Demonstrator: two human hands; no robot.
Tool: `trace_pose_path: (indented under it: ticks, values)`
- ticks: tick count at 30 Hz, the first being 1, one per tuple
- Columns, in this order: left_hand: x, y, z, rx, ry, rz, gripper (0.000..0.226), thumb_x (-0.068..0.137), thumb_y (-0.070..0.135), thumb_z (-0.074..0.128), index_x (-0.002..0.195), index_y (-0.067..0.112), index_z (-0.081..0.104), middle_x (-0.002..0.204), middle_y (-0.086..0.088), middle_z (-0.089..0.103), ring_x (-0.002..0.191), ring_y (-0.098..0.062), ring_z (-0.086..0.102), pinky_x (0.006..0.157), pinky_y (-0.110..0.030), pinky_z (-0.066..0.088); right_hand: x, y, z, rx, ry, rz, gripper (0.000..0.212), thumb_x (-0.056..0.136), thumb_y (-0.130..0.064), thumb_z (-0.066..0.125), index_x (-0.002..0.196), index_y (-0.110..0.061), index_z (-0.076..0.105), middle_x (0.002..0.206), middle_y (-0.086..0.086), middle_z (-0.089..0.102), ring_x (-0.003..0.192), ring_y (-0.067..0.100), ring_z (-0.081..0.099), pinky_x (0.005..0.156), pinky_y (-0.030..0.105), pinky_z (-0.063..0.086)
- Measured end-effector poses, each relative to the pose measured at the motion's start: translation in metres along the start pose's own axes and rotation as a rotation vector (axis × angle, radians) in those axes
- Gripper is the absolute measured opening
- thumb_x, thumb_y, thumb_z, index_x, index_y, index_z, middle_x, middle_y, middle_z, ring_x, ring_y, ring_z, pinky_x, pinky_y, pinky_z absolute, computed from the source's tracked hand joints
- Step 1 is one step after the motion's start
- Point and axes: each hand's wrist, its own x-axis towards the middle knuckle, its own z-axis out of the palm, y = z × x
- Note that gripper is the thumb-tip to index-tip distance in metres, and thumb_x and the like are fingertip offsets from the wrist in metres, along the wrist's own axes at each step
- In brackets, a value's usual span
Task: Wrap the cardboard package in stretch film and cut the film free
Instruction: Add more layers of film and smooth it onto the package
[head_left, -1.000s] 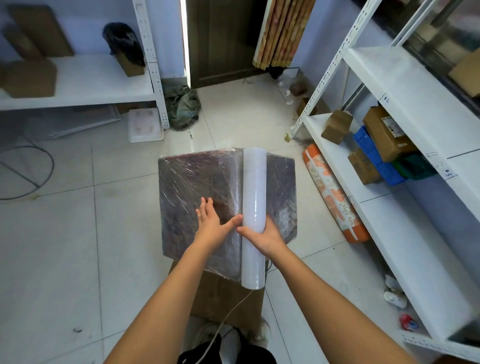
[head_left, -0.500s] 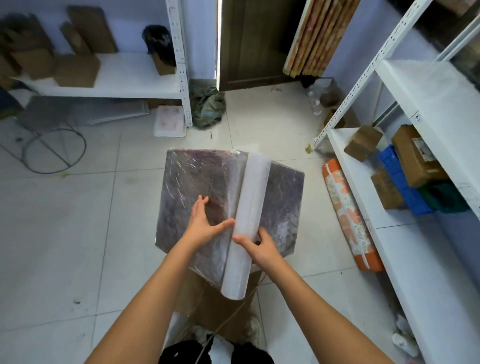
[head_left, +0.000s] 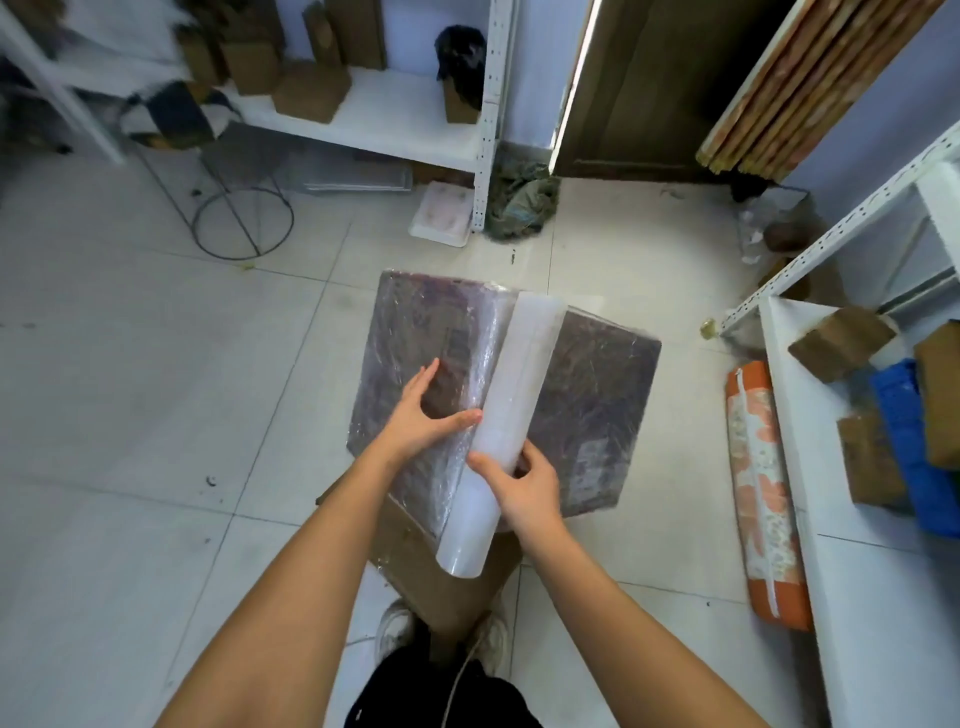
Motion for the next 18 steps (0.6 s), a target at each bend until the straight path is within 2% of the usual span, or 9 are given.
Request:
trace_pose_path:
  ticks: [3, 6, 8, 10, 14, 18]
  values:
    - [-0.004, -0.007, -0.003, -0.115, 0.028, -0.029, 0.095, 0.068, 0.056, 0.074, 0.148, 0.038, 0.026, 0.158, 0.006, 0.02, 0.143, -0.017, 0.022, 0.115, -0.046, 0.028, -0.006, -0.002, 0.006, -0.019, -0.015, 0.011, 0.052, 0.069, -0.026, 0.083, 0.113, -0.02, 0.056, 0.1, -0.01, 0.063, 0.093, 0.009, 0.062, 0.078, 0.024, 0.052]
    - [-0.01, -0.014, 0.005, -0.102, 0.08, -0.011, 0.093, 0.076, 0.046, 0.074, 0.15, 0.033, 0.02, 0.16, 0.004, 0.01, 0.144, -0.019, 0.017, 0.116, -0.042, 0.024, -0.008, 0.0, 0.018, -0.059, 0.078, 0.059, 0.055, 0.066, -0.025, 0.084, 0.108, -0.014, 0.05, 0.099, -0.002, 0.059, 0.091, 0.016, 0.061, 0.078, 0.032, 0.052]
    - [-0.017, -0.023, 0.008, -0.146, 0.142, -0.01, 0.093, 0.077, 0.041, 0.075, 0.151, 0.031, 0.019, 0.16, 0.002, 0.011, 0.144, -0.019, 0.017, 0.115, -0.038, 0.022, -0.009, 0.005, 0.025, -0.1, 0.156, 0.077, 0.051, 0.067, -0.022, 0.083, 0.098, -0.011, 0.045, 0.092, 0.0, 0.055, 0.085, 0.018, 0.059, 0.07, 0.028, 0.048]
    - [-0.023, -0.034, 0.005, -0.182, 0.177, -0.016, 0.096, 0.074, 0.04, 0.078, 0.15, 0.03, 0.02, 0.159, 0.001, 0.014, 0.145, -0.019, 0.018, 0.115, -0.036, 0.021, -0.01, 0.011, 0.03, -0.154, 0.199, 0.078, 0.049, 0.067, -0.021, 0.083, 0.094, -0.011, 0.043, 0.086, -0.002, 0.053, 0.08, 0.018, 0.057, 0.067, 0.028, 0.044]
    - [-0.028, -0.054, -0.007, -0.182, 0.194, -0.031, 0.107, 0.067, 0.041, 0.083, 0.151, 0.029, 0.018, 0.159, 0.0, 0.017, 0.144, -0.019, 0.021, 0.115, -0.037, 0.022, -0.015, 0.021, 0.046, -0.221, 0.182, 0.067, 0.051, 0.067, -0.026, 0.082, 0.095, -0.012, 0.042, 0.085, -0.002, 0.053, 0.082, 0.021, 0.058, 0.073, 0.037, 0.049]
    - [-0.029, -0.068, -0.022, -0.224, 0.228, -0.05, 0.104, 0.067, 0.039, 0.084, 0.15, 0.027, 0.023, 0.156, 0.001, 0.024, 0.141, -0.019, 0.026, 0.111, -0.034, 0.028, -0.016, 0.023, 0.059, -0.334, 0.136, 0.006, 0.06, 0.064, -0.036, 0.084, 0.099, -0.017, 0.039, 0.09, -0.005, 0.054, 0.085, 0.02, 0.059, 0.073, 0.036, 0.049]
